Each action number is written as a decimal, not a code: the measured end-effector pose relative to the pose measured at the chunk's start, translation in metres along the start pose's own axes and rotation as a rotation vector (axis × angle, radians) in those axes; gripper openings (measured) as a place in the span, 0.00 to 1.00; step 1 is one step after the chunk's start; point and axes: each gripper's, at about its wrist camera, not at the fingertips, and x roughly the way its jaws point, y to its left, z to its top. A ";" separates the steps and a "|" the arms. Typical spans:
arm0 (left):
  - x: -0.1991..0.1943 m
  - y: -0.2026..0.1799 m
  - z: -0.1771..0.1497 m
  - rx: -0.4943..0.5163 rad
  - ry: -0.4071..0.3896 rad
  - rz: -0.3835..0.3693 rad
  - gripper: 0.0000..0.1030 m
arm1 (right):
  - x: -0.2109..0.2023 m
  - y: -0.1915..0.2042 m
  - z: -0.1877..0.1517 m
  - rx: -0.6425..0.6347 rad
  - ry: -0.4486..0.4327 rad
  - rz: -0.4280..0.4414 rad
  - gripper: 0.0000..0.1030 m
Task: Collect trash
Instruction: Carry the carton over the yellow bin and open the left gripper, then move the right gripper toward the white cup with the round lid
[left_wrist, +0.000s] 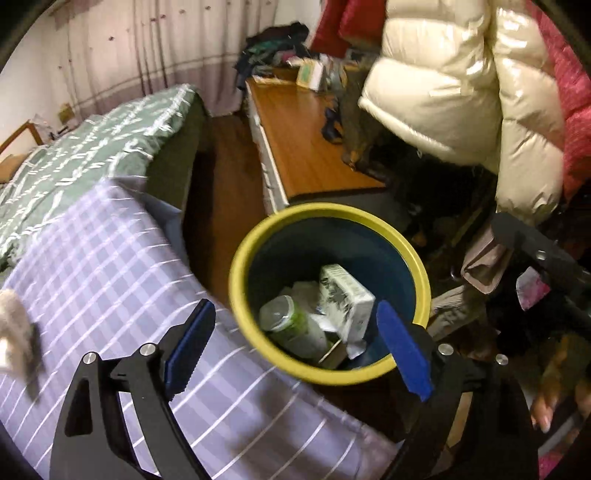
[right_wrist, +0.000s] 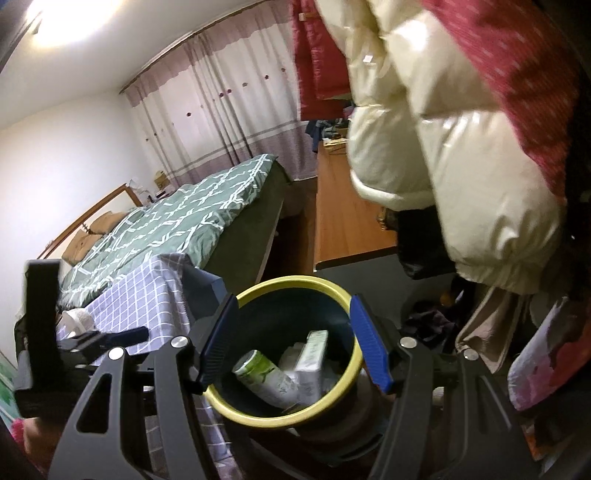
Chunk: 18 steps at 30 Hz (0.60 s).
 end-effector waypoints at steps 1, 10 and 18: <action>-0.012 0.009 -0.005 -0.011 -0.015 0.007 0.86 | 0.000 0.009 -0.001 -0.015 0.003 0.004 0.58; -0.113 0.123 -0.074 -0.178 -0.119 0.147 0.87 | 0.015 0.086 -0.014 -0.128 0.059 0.064 0.58; -0.188 0.264 -0.175 -0.473 -0.210 0.418 0.90 | 0.033 0.188 -0.033 -0.278 0.129 0.194 0.58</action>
